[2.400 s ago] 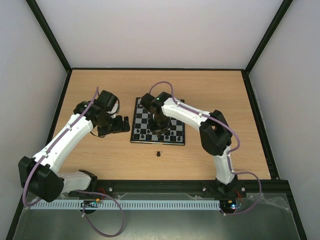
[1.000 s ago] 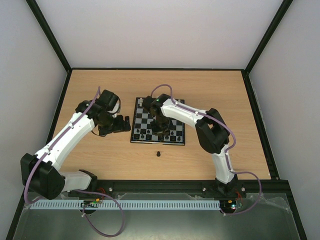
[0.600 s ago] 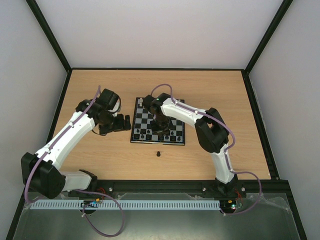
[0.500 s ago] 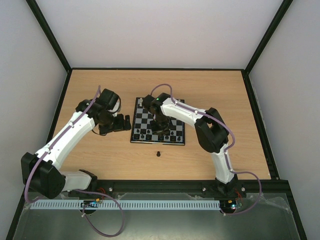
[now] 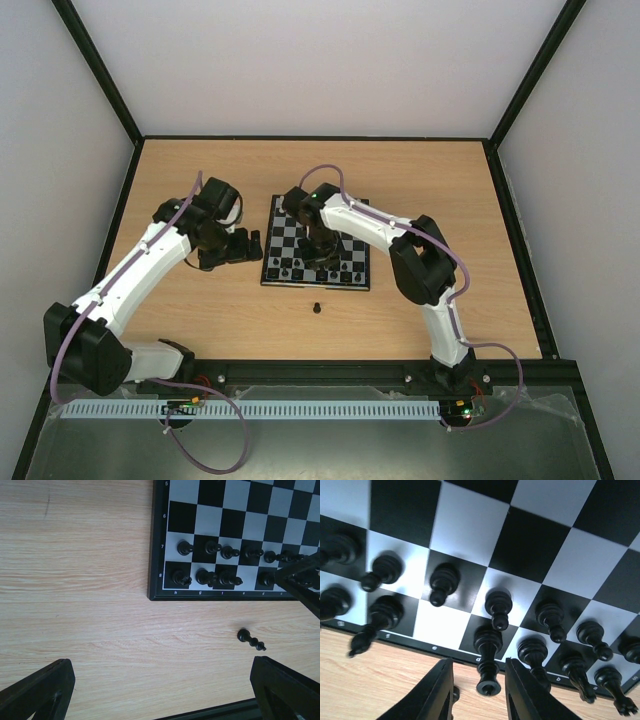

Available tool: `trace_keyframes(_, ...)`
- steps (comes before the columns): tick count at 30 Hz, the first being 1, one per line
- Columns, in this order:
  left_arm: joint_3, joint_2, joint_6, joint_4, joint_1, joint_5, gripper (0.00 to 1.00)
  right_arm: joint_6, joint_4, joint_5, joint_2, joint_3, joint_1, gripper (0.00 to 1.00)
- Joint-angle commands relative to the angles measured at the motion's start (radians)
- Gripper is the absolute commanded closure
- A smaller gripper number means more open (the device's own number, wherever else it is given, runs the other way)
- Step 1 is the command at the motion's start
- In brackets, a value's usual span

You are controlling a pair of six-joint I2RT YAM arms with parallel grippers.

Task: Set up the chess pieces on the board
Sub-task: Place the chess piece on the chessboard, then pick up the chess piece at the center of the board.

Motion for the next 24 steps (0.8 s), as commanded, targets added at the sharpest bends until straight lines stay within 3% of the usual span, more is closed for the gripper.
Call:
trace_keyframes(1,0.038,0.008,0.013,-0.010,0.007,0.008,0.01,0.000,-0.113,0.005,-0.014,0.093,-0.003,0.68)
trace_keyframes(3,0.042,0.008,0.013,-0.015,0.007,0.002,0.01,0.004,-0.146,0.010,-0.027,0.137,-0.003,0.63)
trace_keyframes(9,0.054,-0.009,0.007,-0.012,0.007,0.006,0.01,0.018,-0.237,0.047,-0.099,0.247,-0.004,0.28)
trace_keyframes(14,0.080,-0.026,0.000,-0.007,0.007,0.013,0.01,0.035,-0.253,0.053,-0.178,0.237,-0.005,0.00)
trace_keyframes(24,0.101,-0.054,-0.006,-0.032,0.007,0.019,0.01,0.091,-0.213,0.005,-0.323,0.099,-0.005,0.01)
